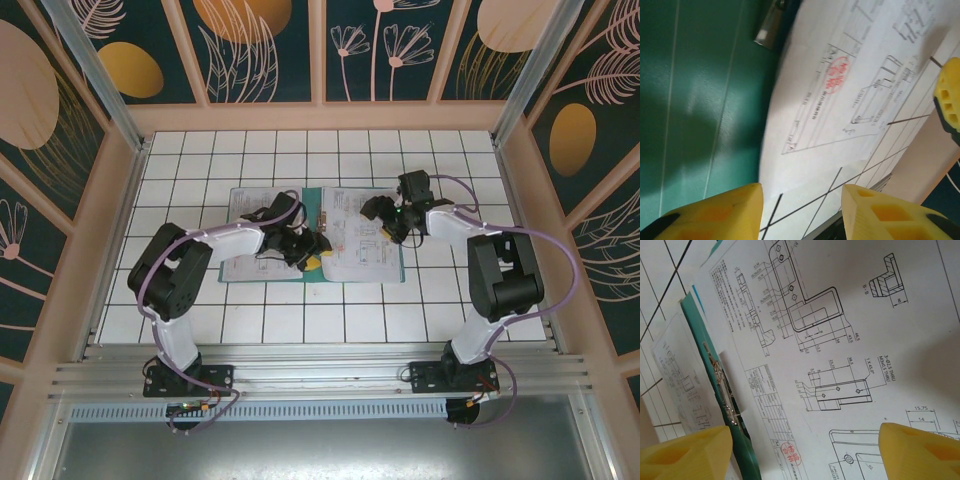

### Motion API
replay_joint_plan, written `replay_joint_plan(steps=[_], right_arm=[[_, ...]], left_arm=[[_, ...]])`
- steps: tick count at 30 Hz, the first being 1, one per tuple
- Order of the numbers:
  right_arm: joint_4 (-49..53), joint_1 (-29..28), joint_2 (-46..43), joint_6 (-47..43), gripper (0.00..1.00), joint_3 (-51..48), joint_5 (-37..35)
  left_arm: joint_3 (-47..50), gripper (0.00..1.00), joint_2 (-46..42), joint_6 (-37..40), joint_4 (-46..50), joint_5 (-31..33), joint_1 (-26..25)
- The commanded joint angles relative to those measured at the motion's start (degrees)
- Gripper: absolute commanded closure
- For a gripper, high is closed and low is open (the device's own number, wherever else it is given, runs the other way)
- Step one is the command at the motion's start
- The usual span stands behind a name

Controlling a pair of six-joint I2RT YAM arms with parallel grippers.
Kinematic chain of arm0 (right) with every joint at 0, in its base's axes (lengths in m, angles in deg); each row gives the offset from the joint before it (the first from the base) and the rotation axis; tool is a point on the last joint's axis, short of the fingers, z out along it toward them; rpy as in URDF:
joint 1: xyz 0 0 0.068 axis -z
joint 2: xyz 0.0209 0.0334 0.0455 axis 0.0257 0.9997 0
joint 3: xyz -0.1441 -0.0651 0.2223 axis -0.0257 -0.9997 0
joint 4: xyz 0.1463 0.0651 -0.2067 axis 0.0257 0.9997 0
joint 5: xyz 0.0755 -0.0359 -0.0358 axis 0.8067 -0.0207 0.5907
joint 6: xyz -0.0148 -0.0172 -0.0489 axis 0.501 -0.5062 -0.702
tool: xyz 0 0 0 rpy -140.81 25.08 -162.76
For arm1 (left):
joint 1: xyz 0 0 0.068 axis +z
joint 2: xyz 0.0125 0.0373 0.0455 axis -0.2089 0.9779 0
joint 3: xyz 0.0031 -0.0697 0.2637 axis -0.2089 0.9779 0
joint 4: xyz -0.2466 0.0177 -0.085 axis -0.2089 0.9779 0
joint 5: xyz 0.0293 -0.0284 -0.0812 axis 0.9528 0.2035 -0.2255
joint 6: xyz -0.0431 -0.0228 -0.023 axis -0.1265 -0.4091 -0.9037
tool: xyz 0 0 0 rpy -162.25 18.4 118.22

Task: Put the files into the folder

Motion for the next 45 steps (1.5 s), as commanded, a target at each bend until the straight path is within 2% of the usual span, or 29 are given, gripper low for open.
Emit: replay_joint_plan(steps=[1,7,21,33,39,45], right_arm=[[1.8,-0.2,-1.6,-1.8,0.23,-0.3,-1.9],[1.5,0.8,0.5,-2.4,0.23,-2.4,-2.4],[0.6,0.9,6.9,-4.4,0.23,0.0,-2.2],[1.1,0.8,6.3,-4.8,0.23,0.4,-2.5],[2.0,0.2,3.4,-4.7,0.23,1.9,-3.1],[3.6,-1.4,1.3,-4.6,0.22,5.4,-3.7]], left_arm=[[1.5,0.53,-2.2,-0.8,0.9,0.7,0.3],[2.8,0.52,-1.8,-1.5,-1.4,0.1,-0.1],[2.3,0.53,0.2,-1.6,-2.1,-0.3,-0.8],[2.2,0.53,0.3,-1.7,-2.0,-0.3,-0.9],[2.0,0.54,-1.5,-1.9,-0.7,2.2,-1.0],[0.7,0.54,-5.2,-1.2,3.7,7.8,0.0]])
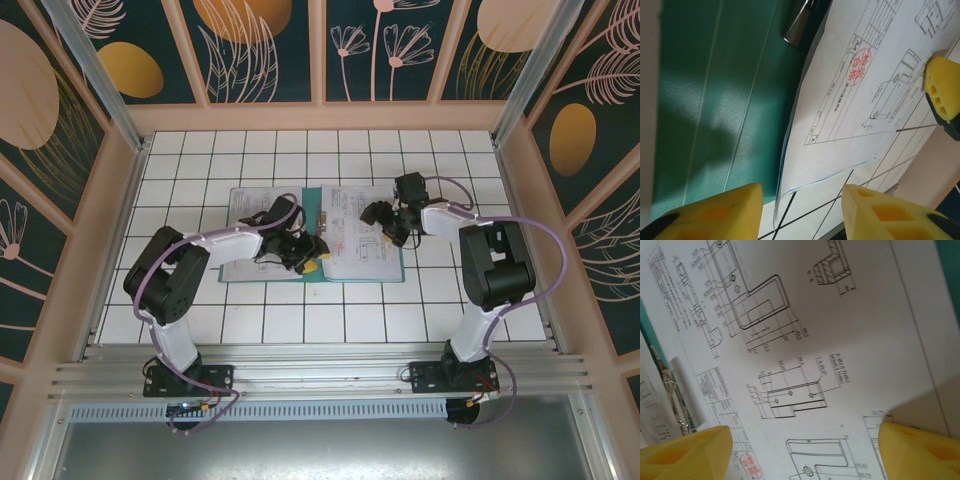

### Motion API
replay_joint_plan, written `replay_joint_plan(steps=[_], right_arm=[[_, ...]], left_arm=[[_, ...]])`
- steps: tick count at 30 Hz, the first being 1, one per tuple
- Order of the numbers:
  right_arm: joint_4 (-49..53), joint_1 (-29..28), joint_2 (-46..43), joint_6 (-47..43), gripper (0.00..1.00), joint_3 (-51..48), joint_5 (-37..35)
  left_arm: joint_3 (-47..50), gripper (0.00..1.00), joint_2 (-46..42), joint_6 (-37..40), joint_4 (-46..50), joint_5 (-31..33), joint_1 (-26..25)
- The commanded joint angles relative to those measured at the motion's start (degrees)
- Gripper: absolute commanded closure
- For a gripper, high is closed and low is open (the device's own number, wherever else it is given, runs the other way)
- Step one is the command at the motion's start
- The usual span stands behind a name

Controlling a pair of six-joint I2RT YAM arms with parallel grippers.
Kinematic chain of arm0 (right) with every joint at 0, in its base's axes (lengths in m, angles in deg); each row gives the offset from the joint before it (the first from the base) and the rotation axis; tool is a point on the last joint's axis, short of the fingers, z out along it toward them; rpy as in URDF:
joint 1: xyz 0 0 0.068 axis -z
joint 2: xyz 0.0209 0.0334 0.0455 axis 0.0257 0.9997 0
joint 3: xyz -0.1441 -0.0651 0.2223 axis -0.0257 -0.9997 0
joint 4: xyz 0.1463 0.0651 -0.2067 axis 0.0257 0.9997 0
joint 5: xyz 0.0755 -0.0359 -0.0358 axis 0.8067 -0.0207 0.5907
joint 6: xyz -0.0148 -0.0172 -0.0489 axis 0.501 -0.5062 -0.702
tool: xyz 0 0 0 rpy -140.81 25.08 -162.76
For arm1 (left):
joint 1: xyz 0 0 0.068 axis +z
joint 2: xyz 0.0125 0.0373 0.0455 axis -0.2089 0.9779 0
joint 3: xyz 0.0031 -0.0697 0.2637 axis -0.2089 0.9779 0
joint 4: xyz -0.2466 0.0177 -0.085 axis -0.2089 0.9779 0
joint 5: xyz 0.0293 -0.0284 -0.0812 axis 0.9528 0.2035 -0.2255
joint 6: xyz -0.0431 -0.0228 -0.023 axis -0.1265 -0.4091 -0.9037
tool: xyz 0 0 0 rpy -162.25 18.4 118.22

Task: Put the files into the folder

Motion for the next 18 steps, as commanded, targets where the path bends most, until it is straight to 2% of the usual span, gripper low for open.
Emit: replay_joint_plan(steps=[1,7,18], right_arm=[[1.9,-1.4,-3.4,-0.7,0.22,4.0,-1.5],[2.8,-3.7,-1.1,-0.9,0.22,9.5,-1.2],[3.6,-10.0,10.3,-0.9,0.24,22.7,0.3]], left_arm=[[-1.5,0.54,-4.0,0.1,4.3,4.8,1.2],[1.8,0.54,-8.0,1.9,5.7,7.3,6.3],[7.2,0.57,-8.1,7.3,6.7,9.1,14.0]])
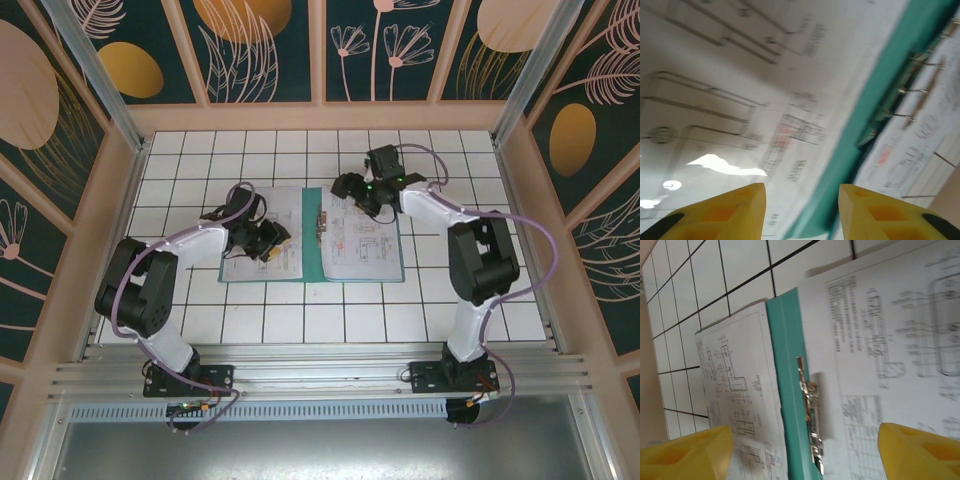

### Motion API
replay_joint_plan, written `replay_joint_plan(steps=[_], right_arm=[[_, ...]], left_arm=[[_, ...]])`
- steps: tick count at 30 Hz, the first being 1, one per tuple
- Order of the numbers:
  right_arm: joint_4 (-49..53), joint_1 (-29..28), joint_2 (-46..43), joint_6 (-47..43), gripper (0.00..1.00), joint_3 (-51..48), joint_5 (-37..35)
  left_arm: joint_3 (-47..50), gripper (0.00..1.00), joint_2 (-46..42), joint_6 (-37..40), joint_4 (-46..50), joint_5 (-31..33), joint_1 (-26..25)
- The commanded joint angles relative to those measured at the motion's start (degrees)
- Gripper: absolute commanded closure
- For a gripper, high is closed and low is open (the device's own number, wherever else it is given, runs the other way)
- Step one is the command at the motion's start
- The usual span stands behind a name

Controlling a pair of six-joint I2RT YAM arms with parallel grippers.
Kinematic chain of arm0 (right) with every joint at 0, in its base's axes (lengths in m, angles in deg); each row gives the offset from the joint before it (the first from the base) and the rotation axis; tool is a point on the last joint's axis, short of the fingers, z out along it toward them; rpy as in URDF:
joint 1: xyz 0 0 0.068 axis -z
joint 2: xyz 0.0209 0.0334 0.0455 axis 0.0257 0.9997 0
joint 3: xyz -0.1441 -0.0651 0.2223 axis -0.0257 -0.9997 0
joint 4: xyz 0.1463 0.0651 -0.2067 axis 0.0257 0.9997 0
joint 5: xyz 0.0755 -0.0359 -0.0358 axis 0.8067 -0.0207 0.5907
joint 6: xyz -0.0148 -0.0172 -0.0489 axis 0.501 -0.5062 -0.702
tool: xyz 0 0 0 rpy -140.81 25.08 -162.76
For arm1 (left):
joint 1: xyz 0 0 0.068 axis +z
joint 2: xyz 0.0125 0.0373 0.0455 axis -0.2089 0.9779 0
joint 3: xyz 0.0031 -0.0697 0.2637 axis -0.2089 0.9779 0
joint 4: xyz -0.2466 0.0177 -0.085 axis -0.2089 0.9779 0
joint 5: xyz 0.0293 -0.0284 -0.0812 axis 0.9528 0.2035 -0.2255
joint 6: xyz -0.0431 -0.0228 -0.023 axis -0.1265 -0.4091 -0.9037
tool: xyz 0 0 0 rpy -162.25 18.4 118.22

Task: Put the files into the folder

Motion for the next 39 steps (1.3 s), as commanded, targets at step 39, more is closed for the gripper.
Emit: replay_joint_plan(steps=[39], right_arm=[[10.0,-6.1,24.6,-2.3,0.24,28.4,0.3]], left_arm=[[6.5,0.60,1.5,5.5,1.3,2.8,1.4]])
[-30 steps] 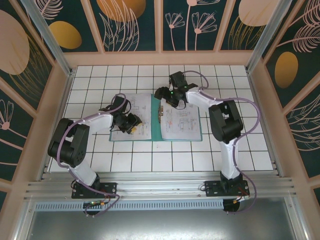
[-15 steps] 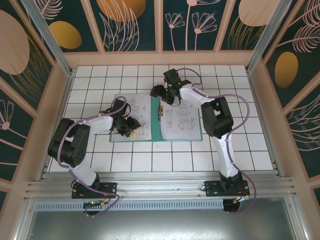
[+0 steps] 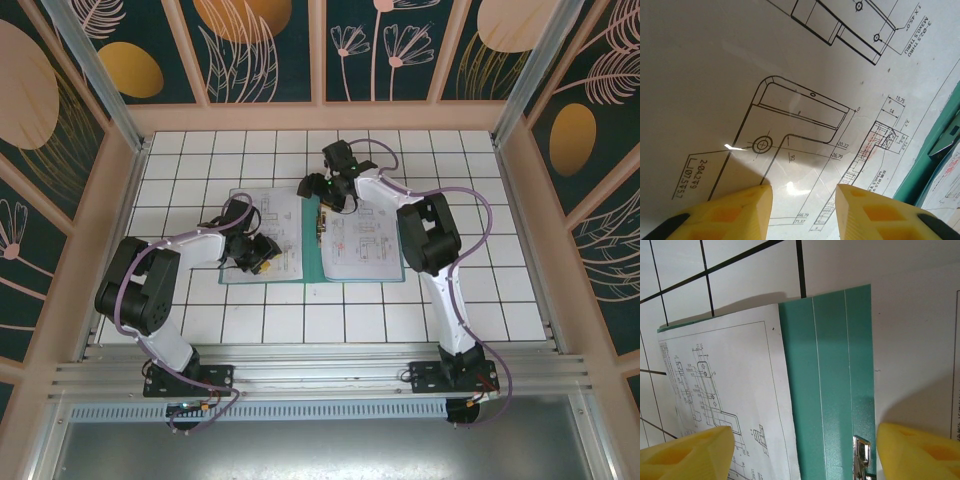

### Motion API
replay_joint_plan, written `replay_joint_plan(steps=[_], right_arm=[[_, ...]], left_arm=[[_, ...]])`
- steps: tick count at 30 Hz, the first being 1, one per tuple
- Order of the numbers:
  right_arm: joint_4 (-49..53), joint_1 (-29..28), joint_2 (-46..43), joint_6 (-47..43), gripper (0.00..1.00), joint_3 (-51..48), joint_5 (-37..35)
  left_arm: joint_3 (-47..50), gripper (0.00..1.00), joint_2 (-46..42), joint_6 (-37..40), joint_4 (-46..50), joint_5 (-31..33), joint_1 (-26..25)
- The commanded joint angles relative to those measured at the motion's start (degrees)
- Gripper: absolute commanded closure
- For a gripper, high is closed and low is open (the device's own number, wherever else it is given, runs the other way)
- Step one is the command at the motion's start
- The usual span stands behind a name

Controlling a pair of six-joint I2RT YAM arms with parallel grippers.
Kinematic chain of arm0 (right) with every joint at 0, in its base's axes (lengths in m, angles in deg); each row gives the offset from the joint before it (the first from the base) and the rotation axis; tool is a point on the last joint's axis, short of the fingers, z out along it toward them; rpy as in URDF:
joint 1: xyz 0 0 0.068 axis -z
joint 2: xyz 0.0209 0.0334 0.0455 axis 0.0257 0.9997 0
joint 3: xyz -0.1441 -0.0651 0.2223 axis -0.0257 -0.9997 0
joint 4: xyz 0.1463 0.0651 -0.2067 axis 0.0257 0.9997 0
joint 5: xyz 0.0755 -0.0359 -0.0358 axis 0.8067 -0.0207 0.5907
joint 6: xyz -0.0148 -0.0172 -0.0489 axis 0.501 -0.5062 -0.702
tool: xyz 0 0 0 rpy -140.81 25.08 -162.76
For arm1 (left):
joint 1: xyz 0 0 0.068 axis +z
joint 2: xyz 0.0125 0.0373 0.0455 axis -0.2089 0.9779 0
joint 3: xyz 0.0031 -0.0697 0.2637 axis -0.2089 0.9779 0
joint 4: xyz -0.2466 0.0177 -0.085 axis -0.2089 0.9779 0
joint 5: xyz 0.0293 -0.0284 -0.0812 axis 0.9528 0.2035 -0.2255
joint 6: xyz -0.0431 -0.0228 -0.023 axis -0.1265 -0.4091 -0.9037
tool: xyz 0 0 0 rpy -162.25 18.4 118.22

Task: Put the files into the folder

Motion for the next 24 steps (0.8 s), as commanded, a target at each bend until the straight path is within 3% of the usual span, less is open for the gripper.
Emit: replay_joint_plan(steps=[1,24], right_arm=[[0.8,-0.3,1.2,-0.8,0.24,1.9,0.7],[-0.7,-1.6,-3.4,-1.2,0.25,0.9,4.2]], left_arm=[[1.9,0.60,0.8,0.7,1.7,0.7,0.2],[1.9,0.60,0.8,0.6,1.3,0.5,0.2]])
